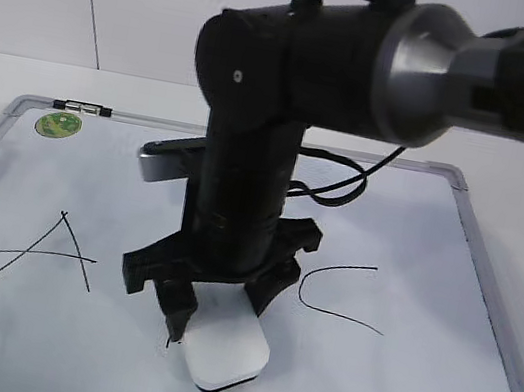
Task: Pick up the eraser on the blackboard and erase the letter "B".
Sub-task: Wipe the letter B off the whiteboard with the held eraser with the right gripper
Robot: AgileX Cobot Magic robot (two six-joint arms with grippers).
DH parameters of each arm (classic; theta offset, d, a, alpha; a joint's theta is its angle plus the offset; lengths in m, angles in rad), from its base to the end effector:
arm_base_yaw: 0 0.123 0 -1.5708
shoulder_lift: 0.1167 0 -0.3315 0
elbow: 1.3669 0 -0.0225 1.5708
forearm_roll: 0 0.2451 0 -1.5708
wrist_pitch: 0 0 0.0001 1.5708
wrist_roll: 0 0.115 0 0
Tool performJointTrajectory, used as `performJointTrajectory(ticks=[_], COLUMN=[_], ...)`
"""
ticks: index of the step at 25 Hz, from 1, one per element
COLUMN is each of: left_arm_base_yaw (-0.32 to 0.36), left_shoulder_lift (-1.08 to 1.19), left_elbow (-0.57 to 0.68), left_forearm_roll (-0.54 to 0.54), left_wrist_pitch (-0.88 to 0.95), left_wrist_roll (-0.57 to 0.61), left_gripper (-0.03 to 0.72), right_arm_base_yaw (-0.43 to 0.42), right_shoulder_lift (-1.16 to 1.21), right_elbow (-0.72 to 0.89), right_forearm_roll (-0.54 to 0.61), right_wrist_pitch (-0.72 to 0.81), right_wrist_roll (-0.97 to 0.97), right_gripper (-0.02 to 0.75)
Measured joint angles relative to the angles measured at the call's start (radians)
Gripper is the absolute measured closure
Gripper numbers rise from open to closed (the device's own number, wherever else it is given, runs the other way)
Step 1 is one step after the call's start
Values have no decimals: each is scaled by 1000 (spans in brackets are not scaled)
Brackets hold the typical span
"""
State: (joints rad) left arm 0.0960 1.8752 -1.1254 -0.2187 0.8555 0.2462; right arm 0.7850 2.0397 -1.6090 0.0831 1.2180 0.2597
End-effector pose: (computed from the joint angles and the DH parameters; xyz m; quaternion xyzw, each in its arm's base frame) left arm 0.3500 0.0148 0.1793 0.0054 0.9961 -0.0786 0.0401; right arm 0.2927 0.3051 0.2233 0.2457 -0.9685 -0.0362 0.0155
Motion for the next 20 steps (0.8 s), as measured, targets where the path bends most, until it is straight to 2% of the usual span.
performJointTrajectory(ticks=[4, 14, 20], left_arm_base_yaw=[0, 0, 0], left_shoulder_lift=[0, 0, 0], left_elbow=[0, 0, 0], left_forearm_roll=[0, 0, -1], left_wrist_pitch=[2, 4, 4], left_wrist_roll=[0, 0, 0], left_gripper=[673, 673, 673], right_arm_base_yaw=[31, 33, 39], right_shoulder_lift=[56, 120, 122], right_elbow=[-52, -85, -88], right_forearm_roll=[-3, -9, -58], right_wrist_pitch=[0, 13, 15], right_wrist_roll=[-9, -49, -52], right_gripper=[214, 214, 214])
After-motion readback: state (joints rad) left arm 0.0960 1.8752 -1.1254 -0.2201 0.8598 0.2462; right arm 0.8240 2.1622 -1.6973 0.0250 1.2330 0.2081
